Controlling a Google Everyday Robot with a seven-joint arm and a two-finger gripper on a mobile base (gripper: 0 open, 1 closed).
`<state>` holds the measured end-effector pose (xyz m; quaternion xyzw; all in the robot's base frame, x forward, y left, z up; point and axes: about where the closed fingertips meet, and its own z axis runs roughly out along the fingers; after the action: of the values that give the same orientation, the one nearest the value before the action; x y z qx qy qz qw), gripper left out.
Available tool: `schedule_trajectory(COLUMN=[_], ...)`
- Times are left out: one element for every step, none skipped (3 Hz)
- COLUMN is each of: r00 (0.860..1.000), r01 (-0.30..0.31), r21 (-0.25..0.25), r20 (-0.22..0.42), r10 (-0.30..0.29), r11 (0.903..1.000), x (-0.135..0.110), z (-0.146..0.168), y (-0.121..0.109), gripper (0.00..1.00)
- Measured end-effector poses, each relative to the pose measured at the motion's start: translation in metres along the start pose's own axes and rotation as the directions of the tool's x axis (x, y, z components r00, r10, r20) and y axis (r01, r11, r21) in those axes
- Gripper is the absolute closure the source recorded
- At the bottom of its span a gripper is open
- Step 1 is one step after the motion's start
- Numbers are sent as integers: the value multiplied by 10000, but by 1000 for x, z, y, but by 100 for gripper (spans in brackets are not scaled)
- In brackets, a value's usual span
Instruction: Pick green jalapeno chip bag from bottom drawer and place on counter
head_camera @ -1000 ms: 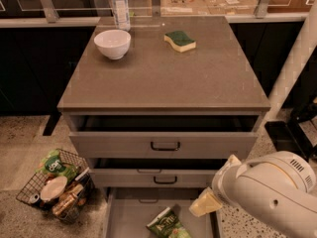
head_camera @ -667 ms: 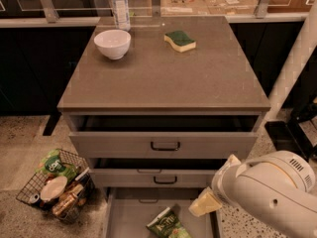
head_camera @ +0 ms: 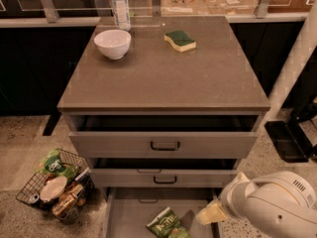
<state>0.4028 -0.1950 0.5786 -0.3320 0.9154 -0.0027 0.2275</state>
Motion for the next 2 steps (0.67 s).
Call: schedule_trajectory(r00=[9977, 9944], r01=[-675, -1059], r21=[-115, -439], r20=[-105, -59], r10=[674, 1057], r11=[9977, 9934], x=[40, 62], z=[29, 61], y=[-3, -1], gripper=[0, 0])
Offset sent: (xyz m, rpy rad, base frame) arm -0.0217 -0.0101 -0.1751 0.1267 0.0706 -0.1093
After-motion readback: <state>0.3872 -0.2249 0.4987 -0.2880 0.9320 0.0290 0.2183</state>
